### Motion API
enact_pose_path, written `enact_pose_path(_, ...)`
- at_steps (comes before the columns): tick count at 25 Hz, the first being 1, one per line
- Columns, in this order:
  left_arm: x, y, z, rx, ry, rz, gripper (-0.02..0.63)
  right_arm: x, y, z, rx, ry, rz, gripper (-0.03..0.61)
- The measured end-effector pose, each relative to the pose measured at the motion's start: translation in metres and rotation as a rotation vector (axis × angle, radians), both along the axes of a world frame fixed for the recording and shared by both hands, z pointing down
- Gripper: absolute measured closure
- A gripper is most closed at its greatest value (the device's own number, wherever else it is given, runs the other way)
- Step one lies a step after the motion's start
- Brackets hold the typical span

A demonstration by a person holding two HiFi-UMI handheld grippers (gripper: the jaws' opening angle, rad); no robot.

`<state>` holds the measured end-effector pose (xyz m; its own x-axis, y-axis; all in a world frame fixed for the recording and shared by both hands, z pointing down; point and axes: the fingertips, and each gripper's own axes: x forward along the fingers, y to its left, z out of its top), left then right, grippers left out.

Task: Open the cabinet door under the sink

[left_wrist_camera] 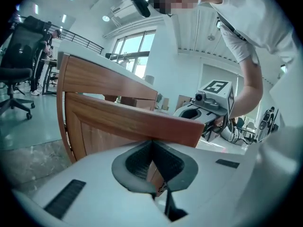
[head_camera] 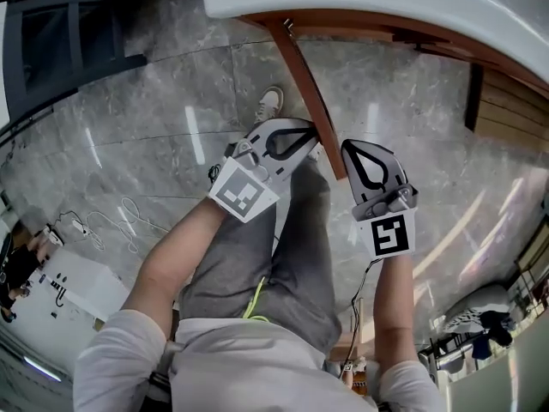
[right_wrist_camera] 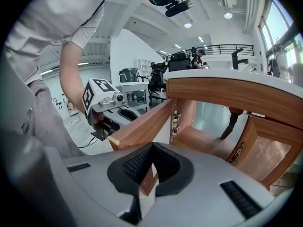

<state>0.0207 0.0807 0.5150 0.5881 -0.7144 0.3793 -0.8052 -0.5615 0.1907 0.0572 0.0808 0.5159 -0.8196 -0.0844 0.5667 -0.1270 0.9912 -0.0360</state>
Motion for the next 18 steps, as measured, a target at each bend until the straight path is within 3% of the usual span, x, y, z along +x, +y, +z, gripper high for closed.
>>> enact_pose_path(7, -0.019, 0.015, -0.013, -0.047, -0.023, -0.085, 0.597, -0.022, 0.022, -0.019, -0.036, -0.006, -0.056, 0.548)
enact_pose_path(14, -0.079, 0.029, -0.037, -0.061, -0.009, -0.287, 0.597, -0.052, 0.028, -0.048, -0.059, -0.034, -0.08, 0.546)
enact_pose_path(18, -0.099, 0.026, -0.054, -0.074, -0.06, -0.294, 0.597, -0.065, 0.009, -0.07, -0.037, -0.049, -0.067, 0.546)
